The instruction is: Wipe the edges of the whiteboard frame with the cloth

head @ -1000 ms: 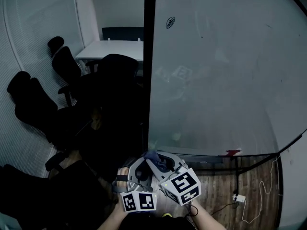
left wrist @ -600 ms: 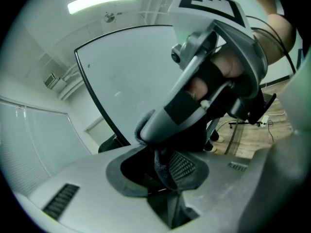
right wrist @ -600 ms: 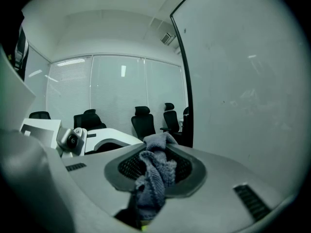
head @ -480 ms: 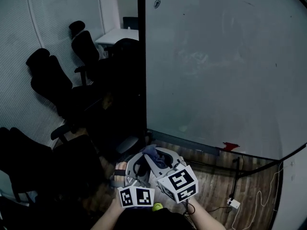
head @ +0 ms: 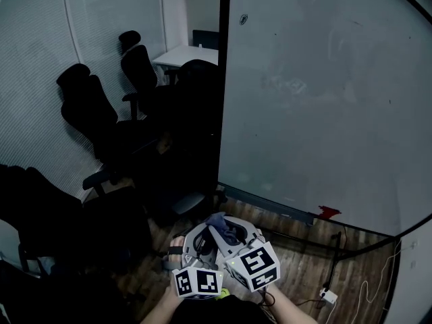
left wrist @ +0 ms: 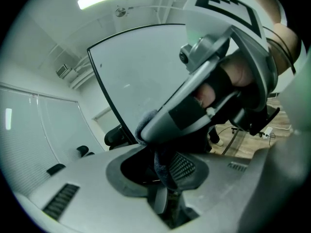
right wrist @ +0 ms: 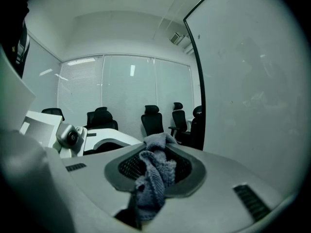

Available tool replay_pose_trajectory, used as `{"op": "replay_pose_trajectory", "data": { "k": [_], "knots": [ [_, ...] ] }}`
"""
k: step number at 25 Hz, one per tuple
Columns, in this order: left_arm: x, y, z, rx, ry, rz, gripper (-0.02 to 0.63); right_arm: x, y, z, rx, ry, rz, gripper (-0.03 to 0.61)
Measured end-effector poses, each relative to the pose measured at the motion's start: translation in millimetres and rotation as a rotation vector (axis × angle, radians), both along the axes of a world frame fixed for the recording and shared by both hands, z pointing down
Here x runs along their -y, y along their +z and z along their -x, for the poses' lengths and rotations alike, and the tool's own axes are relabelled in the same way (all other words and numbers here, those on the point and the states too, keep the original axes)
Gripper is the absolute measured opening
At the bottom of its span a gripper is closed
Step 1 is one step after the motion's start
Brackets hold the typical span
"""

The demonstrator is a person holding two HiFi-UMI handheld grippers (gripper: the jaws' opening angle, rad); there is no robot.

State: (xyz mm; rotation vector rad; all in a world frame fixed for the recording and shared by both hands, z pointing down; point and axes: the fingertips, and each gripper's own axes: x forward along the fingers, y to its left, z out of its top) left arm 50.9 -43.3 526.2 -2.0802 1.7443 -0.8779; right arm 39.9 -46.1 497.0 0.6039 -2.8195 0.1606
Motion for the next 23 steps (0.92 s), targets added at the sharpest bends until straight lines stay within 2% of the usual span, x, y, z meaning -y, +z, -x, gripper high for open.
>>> {"op": "replay_pose_trajectory", "data": {
  "k": [7,23],
  "knots": [
    [-1.1,2.8,8.0,-0.024,0.037,0.029,0.112,1.6,4.8,7.1,-0.003,0.038,0.014,0.094],
    [10.2,-1.7,12.7,-0.011,0.082,0.03,0.112,9.9,-2.3,13.7,-0.009,0.05,-0.004,0.094]
  ]
}}
